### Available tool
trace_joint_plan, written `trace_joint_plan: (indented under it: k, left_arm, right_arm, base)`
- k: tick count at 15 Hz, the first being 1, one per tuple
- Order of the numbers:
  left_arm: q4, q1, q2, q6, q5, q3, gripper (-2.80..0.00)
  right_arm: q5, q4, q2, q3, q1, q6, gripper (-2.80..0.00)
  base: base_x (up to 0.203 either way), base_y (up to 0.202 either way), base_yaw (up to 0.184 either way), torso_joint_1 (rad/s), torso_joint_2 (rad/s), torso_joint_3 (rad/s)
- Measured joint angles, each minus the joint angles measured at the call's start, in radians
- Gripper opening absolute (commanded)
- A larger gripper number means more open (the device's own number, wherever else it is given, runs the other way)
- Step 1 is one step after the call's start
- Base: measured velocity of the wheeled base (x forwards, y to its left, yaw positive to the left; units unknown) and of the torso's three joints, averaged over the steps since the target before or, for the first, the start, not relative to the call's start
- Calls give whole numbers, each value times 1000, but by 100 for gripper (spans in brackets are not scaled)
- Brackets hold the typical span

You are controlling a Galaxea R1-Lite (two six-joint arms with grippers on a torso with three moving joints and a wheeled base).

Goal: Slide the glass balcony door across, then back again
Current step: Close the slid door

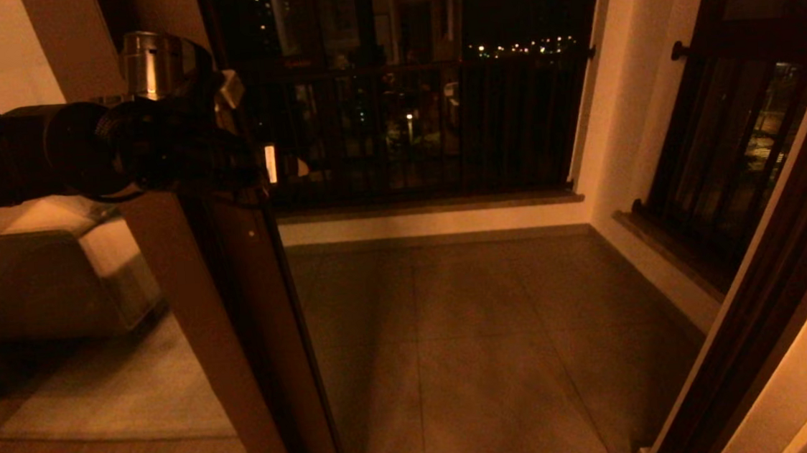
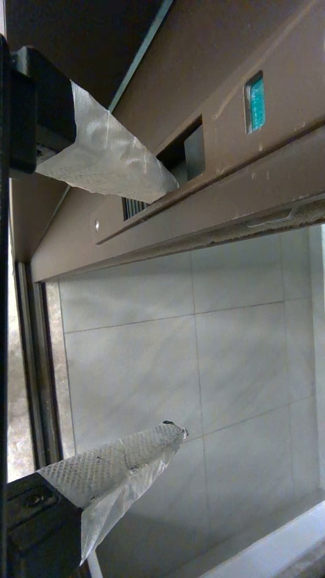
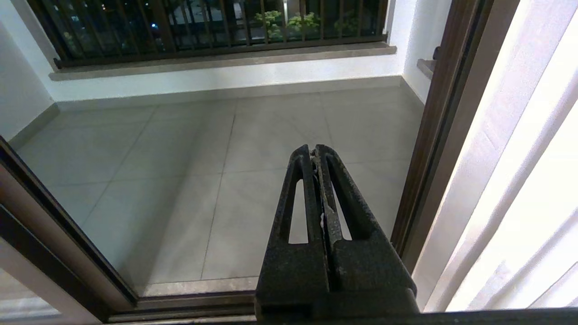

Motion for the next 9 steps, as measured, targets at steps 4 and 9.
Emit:
trace_joint_plan:
  k: [4,9]
  left_arm:
    - [-1,-15,0,0,-1,0,0]
    - [-2,-41,0,0,1,0,0]
  right_arm:
    - [0,0,0,0,0,0,-280]
    - [0,0,0,0,0,0,-280]
  base:
    - [0,0,0,0,0,0]
    - [0,0,0,0,0,0]
